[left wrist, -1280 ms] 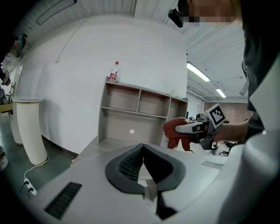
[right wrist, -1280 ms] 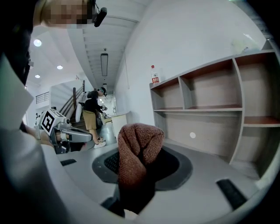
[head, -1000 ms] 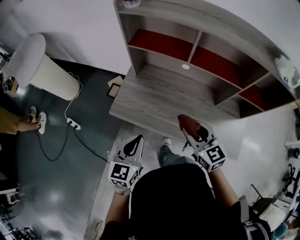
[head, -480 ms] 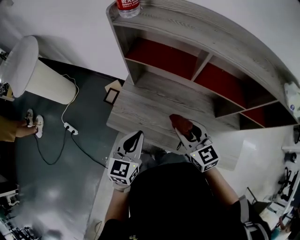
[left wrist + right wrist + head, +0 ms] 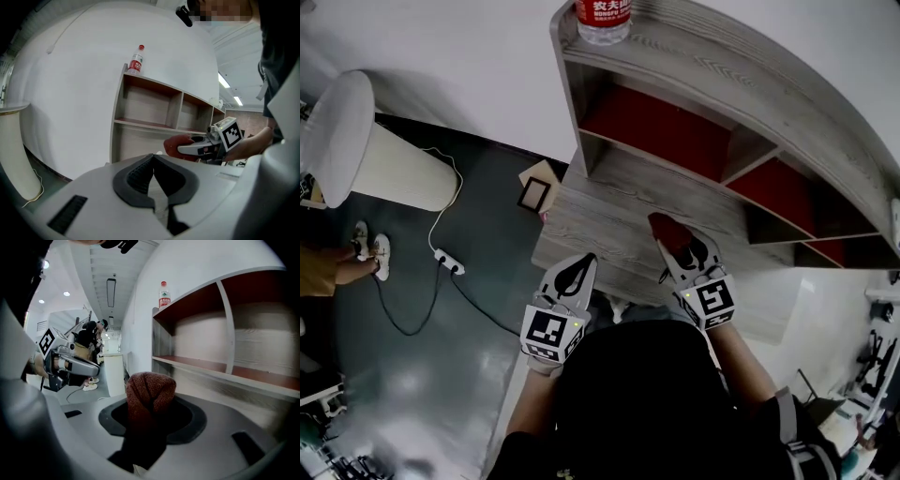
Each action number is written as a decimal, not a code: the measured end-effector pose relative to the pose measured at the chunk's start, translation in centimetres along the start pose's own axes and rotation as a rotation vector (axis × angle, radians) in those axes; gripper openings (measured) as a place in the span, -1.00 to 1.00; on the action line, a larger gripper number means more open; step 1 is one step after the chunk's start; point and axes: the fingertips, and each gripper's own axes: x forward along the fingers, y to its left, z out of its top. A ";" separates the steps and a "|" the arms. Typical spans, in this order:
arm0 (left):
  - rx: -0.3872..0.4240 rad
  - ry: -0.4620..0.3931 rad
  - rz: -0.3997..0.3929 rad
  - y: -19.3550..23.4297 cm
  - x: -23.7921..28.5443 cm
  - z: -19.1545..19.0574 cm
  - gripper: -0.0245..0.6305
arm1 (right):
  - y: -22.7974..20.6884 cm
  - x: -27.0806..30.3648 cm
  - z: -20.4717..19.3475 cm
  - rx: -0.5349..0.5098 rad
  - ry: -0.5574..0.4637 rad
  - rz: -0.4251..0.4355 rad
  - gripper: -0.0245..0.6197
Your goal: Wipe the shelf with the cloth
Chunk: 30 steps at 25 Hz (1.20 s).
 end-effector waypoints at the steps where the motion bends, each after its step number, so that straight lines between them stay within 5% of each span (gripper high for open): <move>1: 0.003 0.003 -0.006 0.8 0.0 0.1 -0.90 | 0.0 0.9 0.1 -0.003 0.002 -0.008 -0.46; 14: 0.017 0.057 -0.074 9.3 -2.8 -2.1 -0.90 | -0.2 12.7 -0.7 -0.124 0.016 -0.218 -0.45; 30: -0.053 0.051 0.021 13.7 -2.4 -3.4 -0.90 | -6.9 23.7 1.7 -0.287 -0.114 -0.401 -0.45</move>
